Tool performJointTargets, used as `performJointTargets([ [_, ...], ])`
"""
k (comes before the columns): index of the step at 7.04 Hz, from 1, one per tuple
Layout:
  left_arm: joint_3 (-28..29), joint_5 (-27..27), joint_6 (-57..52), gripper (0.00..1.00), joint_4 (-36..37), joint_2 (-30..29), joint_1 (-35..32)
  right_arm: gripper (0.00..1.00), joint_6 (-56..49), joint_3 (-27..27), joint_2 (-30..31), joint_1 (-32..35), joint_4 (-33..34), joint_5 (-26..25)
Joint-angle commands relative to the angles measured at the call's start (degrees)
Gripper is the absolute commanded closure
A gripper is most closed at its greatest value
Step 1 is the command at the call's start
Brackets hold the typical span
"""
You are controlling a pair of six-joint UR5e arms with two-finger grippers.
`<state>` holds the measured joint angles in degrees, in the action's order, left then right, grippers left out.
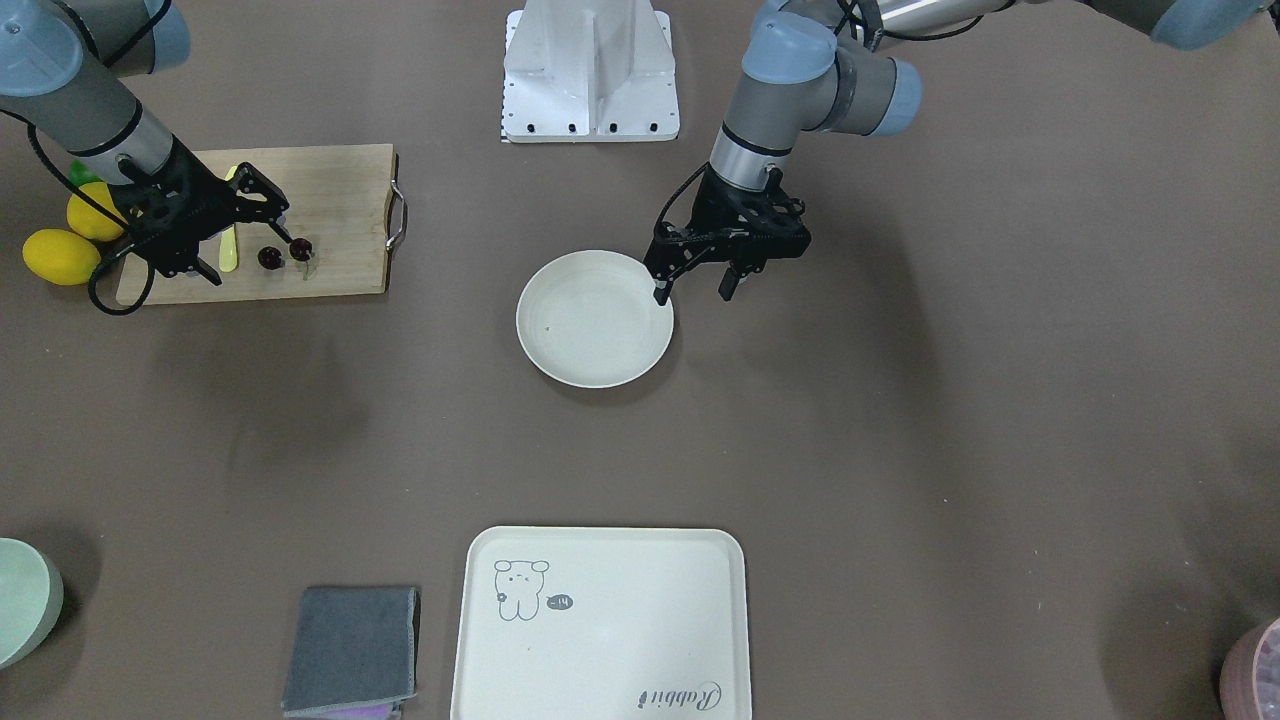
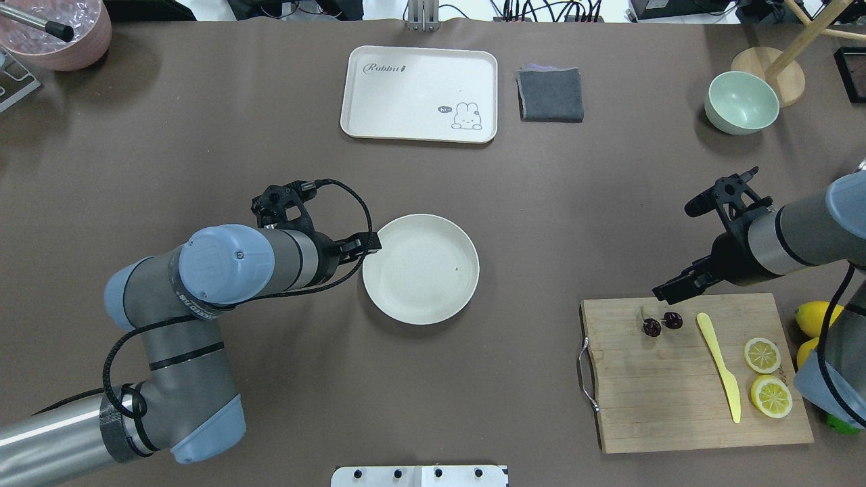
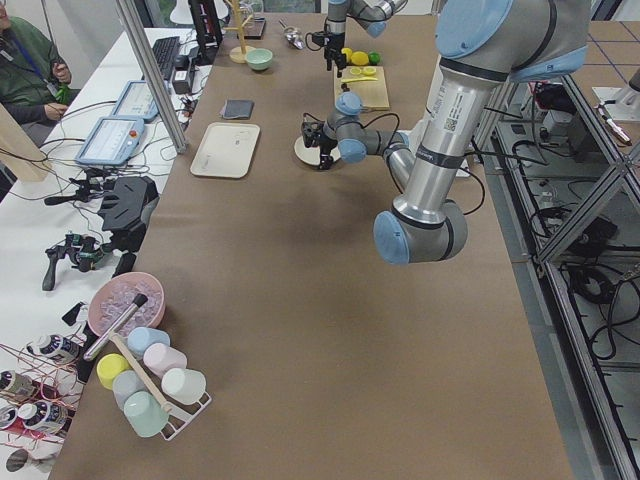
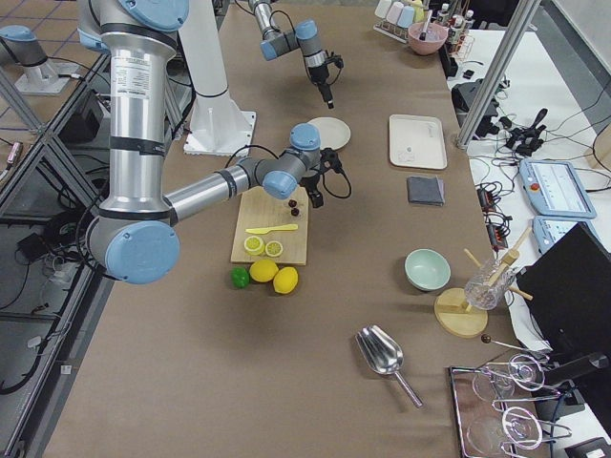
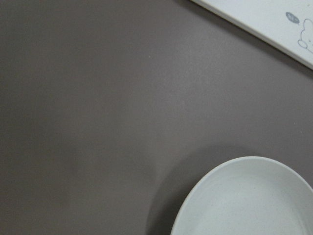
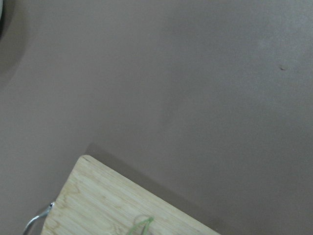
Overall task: Place red cherry on plate
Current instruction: 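Lower the right gripper and grasp the dark red cherry pair by the stems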
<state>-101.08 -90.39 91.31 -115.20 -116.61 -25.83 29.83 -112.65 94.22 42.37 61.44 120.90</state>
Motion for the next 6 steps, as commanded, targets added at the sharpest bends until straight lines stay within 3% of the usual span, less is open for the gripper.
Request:
performJointTargets([
  [1,-0.08,1.27,-0.34,0.02,0.32,-0.11,-0.36,0.01,-6.25,-0.03,1.84,-2.1,-0.44,-2.77],
  [4,-0.17,1.27,-0.34,0.02,0.41,0.33,-2.03,0.06,-6.36,0.5,2.11,-8.25,-1.06,-6.73],
  [6,-0.08,1.27,-0.34,0.02,0.5,0.41,-2.47,0.07,-6.71,2.06,5.7,-8.62,-8.48,-6.29],
])
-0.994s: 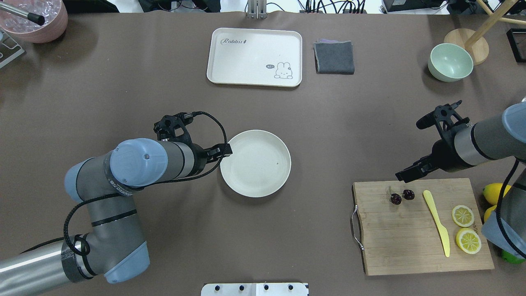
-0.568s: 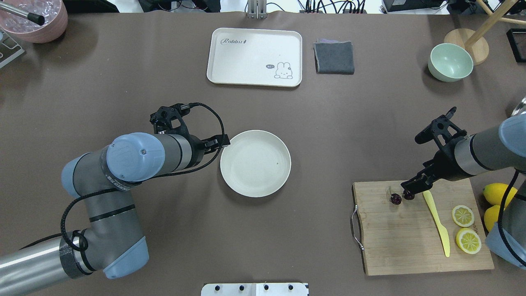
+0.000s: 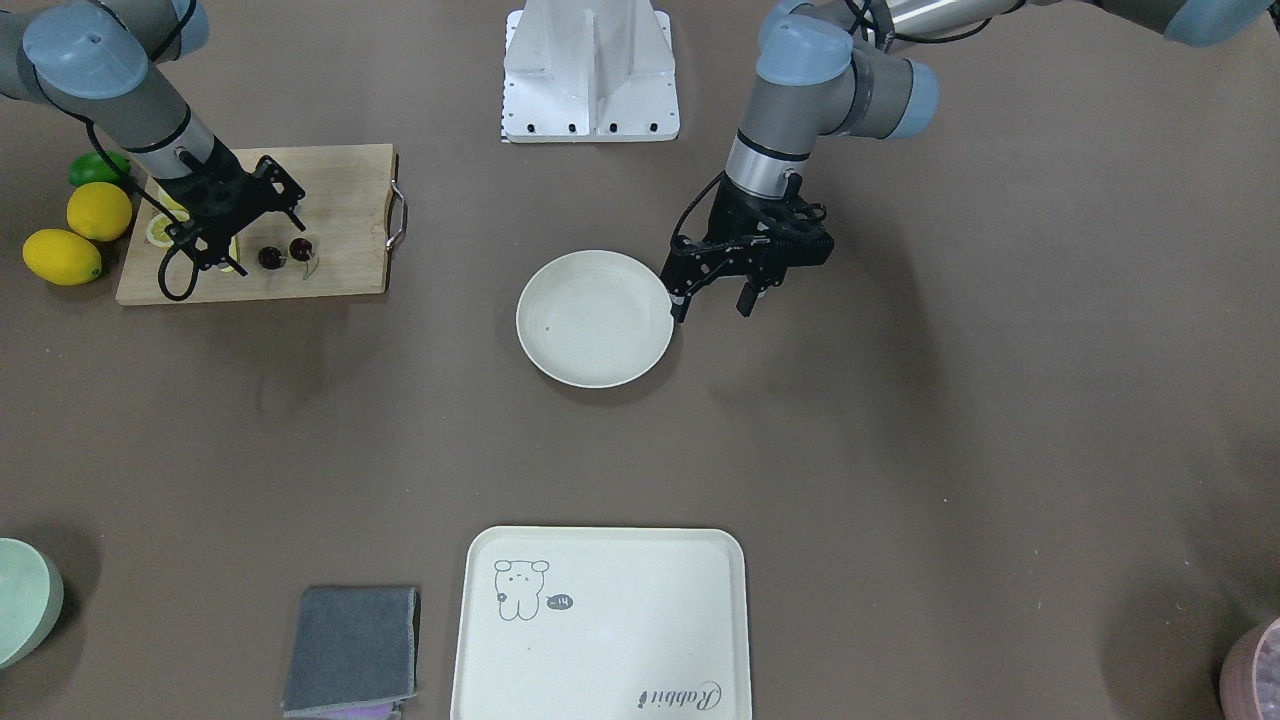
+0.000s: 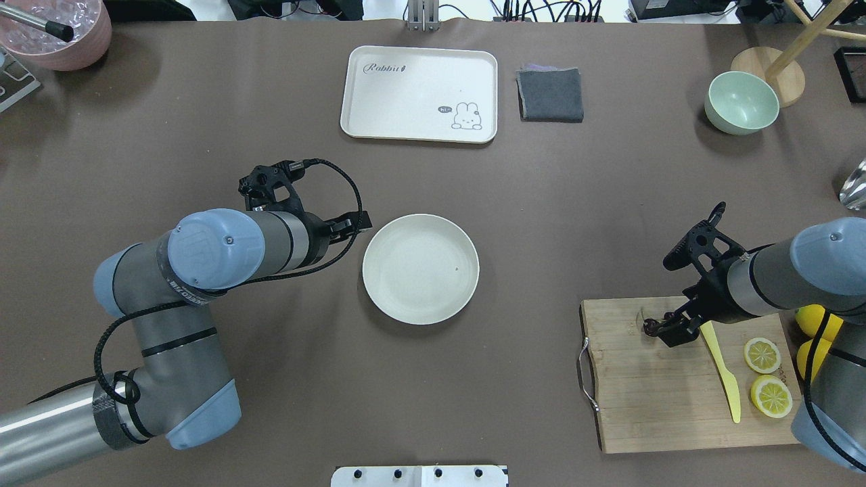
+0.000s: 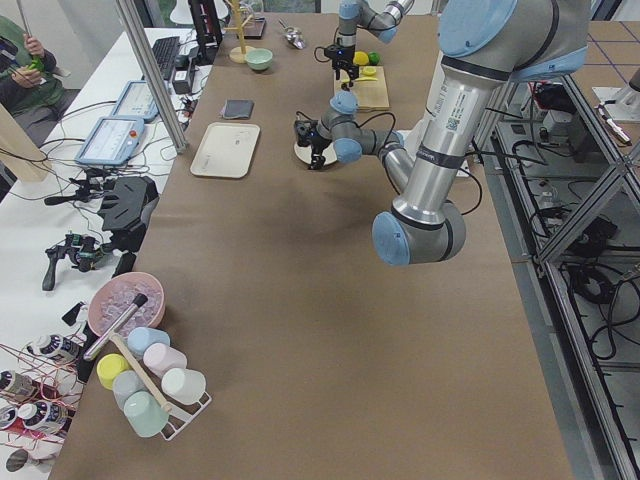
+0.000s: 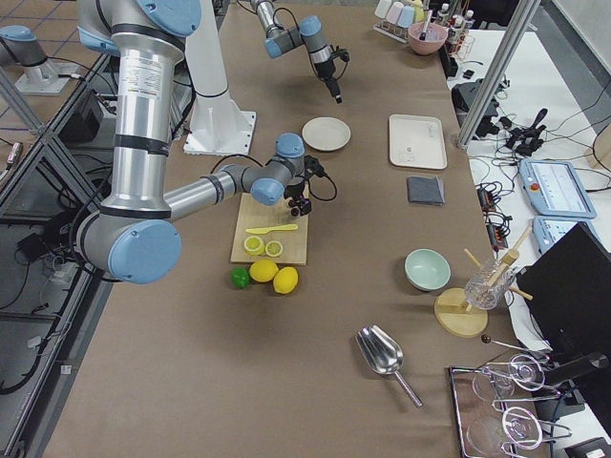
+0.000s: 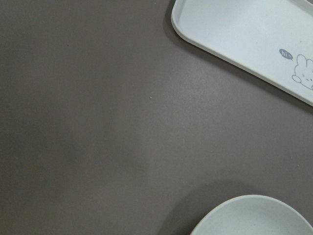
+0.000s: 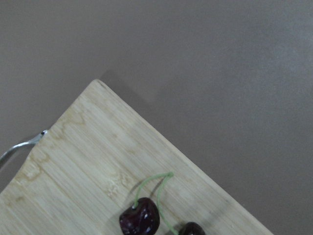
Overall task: Place red cherry on plate
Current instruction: 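Lift the cherries and carry them over the plate while the left arm withdraws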
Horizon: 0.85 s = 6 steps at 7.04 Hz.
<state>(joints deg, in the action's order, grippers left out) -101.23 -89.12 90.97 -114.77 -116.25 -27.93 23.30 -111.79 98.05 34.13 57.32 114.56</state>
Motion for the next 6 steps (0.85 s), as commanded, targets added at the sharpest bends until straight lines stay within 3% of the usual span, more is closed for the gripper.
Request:
performJointTargets([
  [1,0.07,0.0,0.0,0.02,0.07,0.15,-0.72,0.09,-0.18,2.7,1.71,-0.55,-5.63,-0.04],
  [3,0.07,0.0,0.0,0.02,-0.02,0.23,-0.73,0.32,0.08,2.98,0.4,-0.64,-5.56,-0.39],
  [5,0.16,-0.09,0.0,0.02,0.07,0.32,-0.73,0.77,0.52,2.81,0.3,-0.55,-5.55,-0.3],
  [6,0.25,-0.09,-0.09,0.02,0.07,0.32,-0.55,0.88,0.52,2.89,0.3,-0.55,-5.55,-0.56],
])
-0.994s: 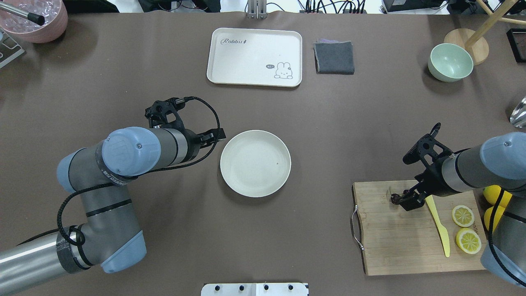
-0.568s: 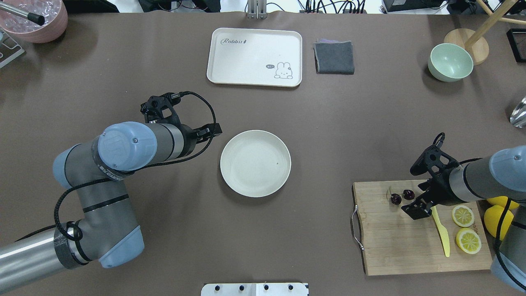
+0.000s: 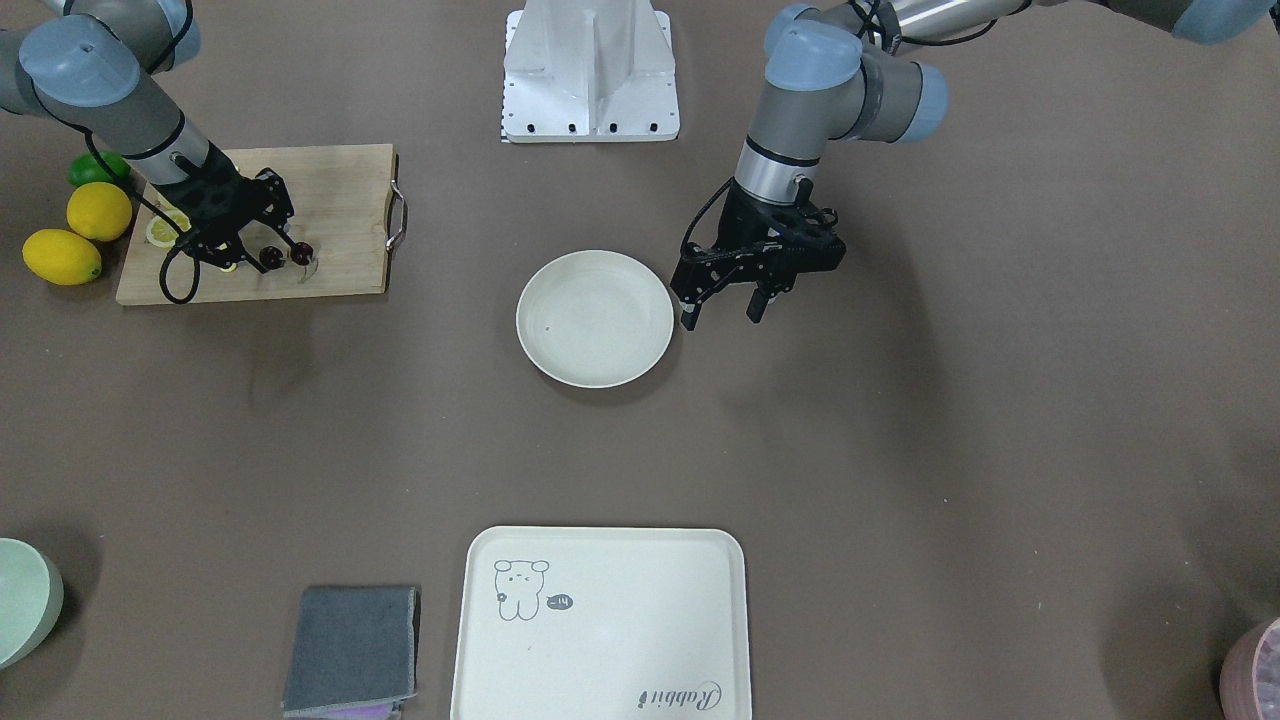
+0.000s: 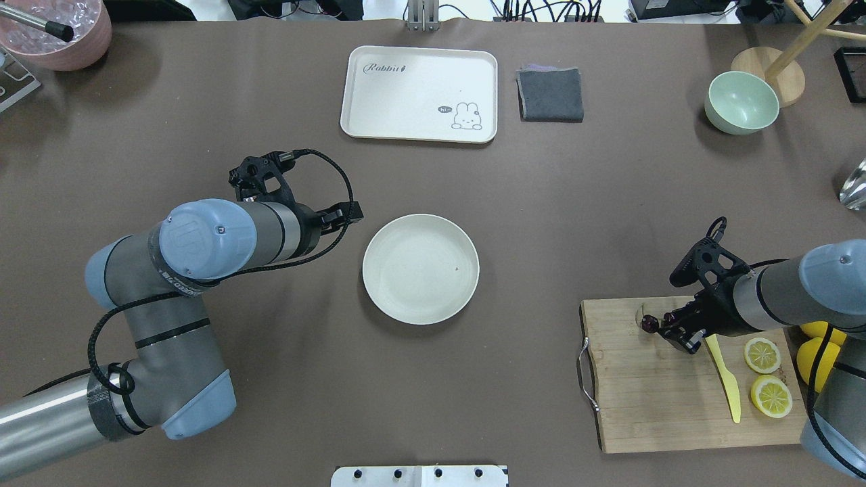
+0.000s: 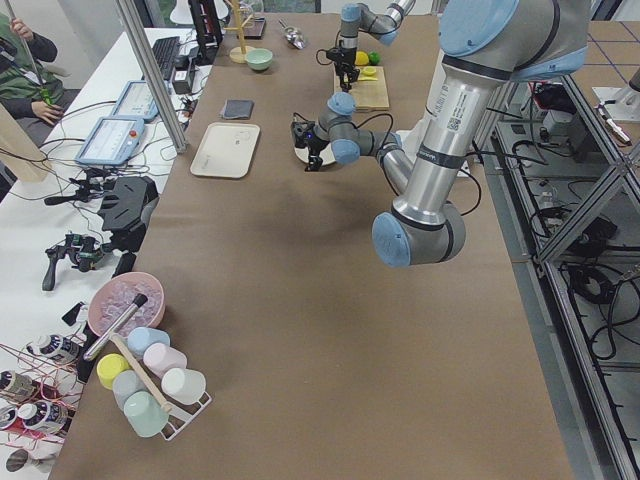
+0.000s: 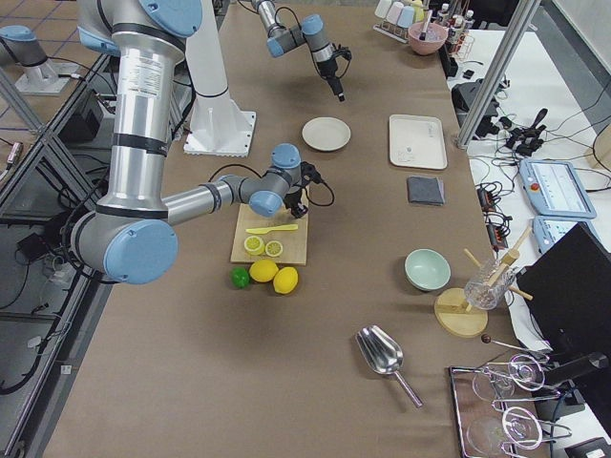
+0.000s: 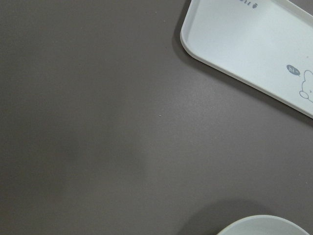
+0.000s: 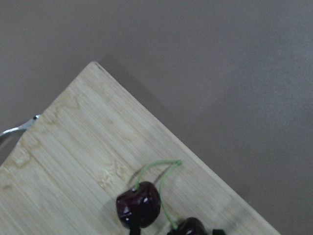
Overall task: Place red cherry on plate
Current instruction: 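Lift the cherries and carry them over the plate while the left arm withdraws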
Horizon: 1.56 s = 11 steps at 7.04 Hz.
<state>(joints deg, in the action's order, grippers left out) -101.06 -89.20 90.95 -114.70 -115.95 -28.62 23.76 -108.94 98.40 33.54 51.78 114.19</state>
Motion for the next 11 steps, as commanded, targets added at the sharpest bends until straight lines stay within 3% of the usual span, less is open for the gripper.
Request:
performJointTargets([
  [1,-0.01,-0.01,0.02,0.02,-0.08,-0.07,0.14,1.0,0.06,0.04,0.04,0.12,-0.01,-0.37],
  [4,-0.1,-0.18,-0.15,0.02,0.01,-0.24,0.05,1.0,2.15,-2.32,-1.27,2.23,0.25,0.24],
  [5,-0.36,-0.88,-3.37,0.02,1.05,-0.07,-1.95,1.0,4.87,-1.98,-4.24,2.24,0.6,0.33],
  [6,-0.54,-4.2,-11.93,0.02,1.76,0.1,-5.1,1.0,9.6,-1.98,-8.97,2.06,4.26,-0.1],
  [7,-0.54,-6.58,-13.85,0.02,1.24,0.45,-8.53,1.0,13.82,-2.16,-14.76,1.89,9.69,-0.46],
  [8,-2.46,-7.82,-19.87,0.02,1.15,4.37,-10.22,1.0,17.08,-2.16,-19.43,0.4,12.96,-2.37],
  [9,-4.56,-8.09,-30.37,0.02,0.98,8.85,-14.32,1.0,21.12,-1.98,-24.87,-2.22,16.22,-5.61],
  [11,-4.32,-12.91,-34.61,0.02,-0.16,13.62,-20.75,1.0,25.18,2.03,-39.52,-7.58,28.68,-12.81],
])
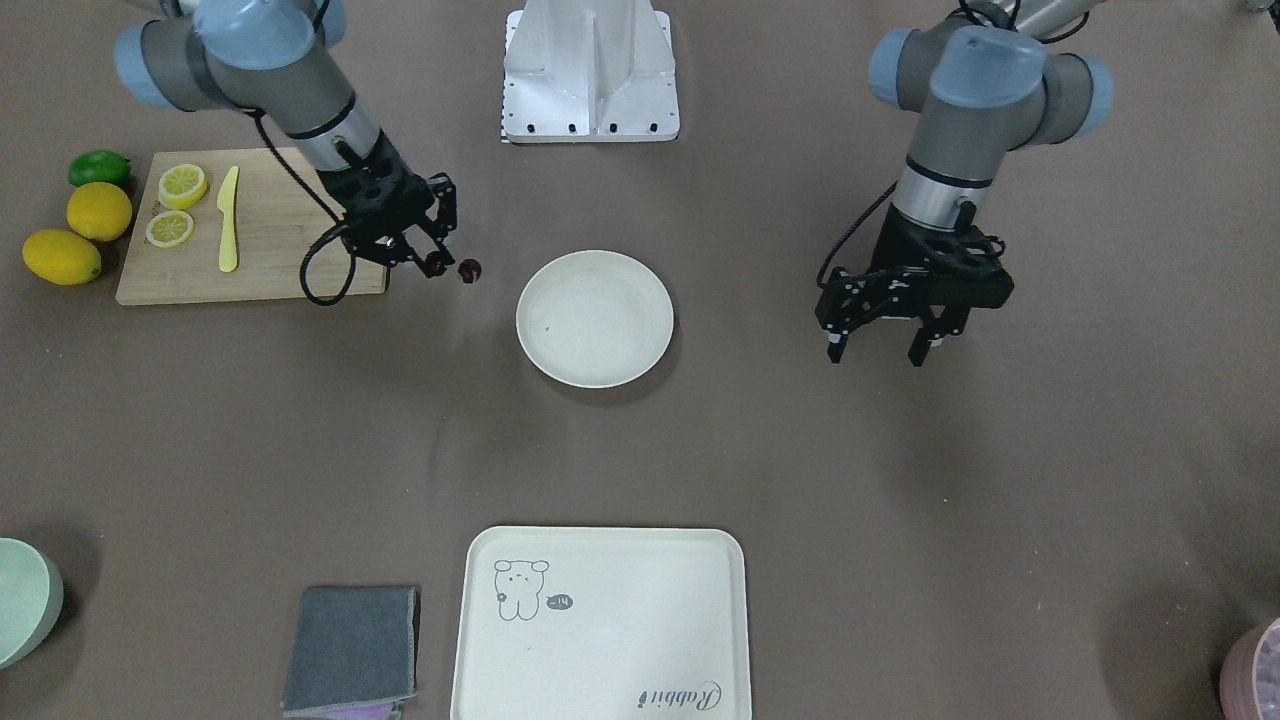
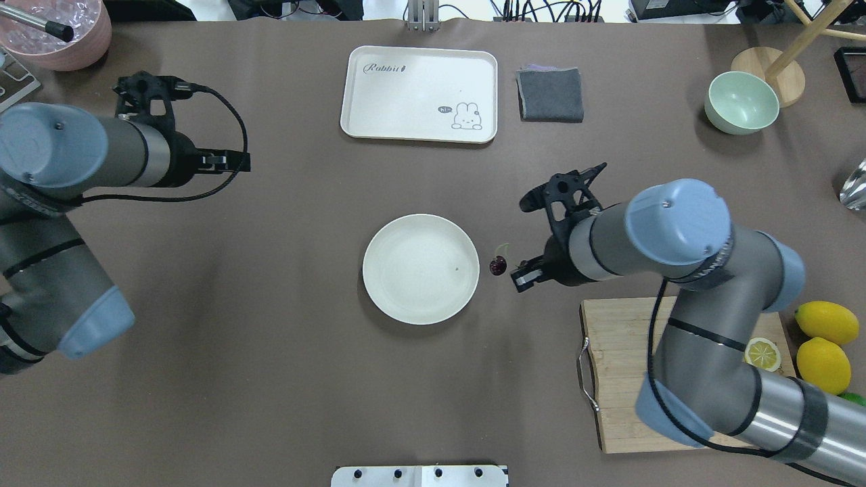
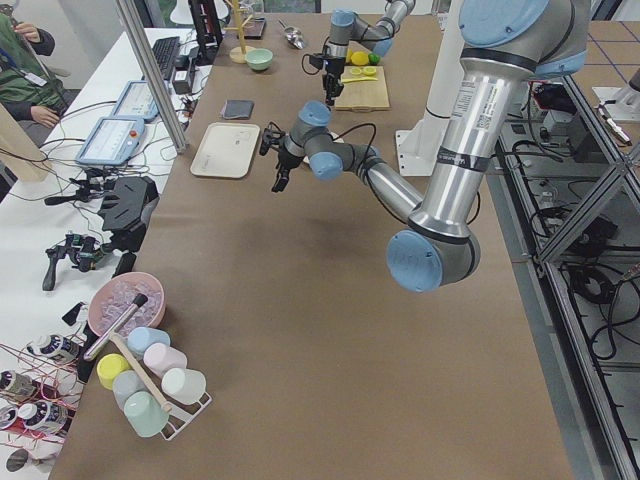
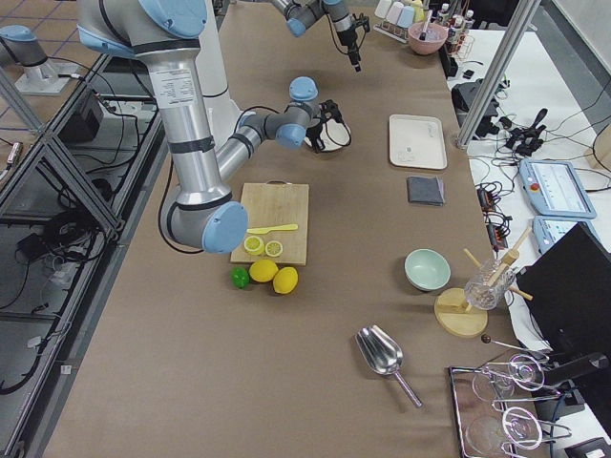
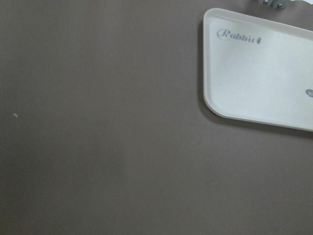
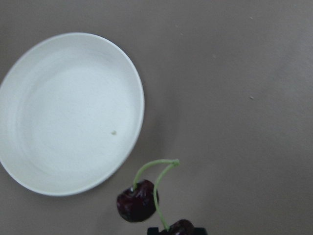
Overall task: Place red cherry on plate
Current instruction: 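Lift the cherries and carry them over the plate while the left arm withdraws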
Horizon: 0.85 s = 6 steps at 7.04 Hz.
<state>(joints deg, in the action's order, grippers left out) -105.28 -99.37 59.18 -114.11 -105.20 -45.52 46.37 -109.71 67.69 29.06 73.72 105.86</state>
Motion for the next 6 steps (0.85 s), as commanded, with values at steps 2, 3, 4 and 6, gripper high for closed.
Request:
performJointTargets([
  [2,1.39,-2.67,-2.93,0.02,-5.39,7.26,-6.06,1.0,5.57,11.15,-16.69,-5.5,7.05,-7.24],
  [3,2.52,-2.84,-2.93,0.02,-11.08,10.16,-7.11,1.0,5.48,13.8,-17.93,-6.03,6.53,-8.99],
  [4,3.58,-2.84,-2.93,0.02,-13.57,11.06,-7.21,1.0,5.48,14.52,-17.94,-6.38,6.52,-9.18],
  [6,3.68,-2.84,-2.93,0.02,-13.68,11.16,-7.39,1.0,5.48,16.97,-18.03,-6.91,6.35,-10.23],
])
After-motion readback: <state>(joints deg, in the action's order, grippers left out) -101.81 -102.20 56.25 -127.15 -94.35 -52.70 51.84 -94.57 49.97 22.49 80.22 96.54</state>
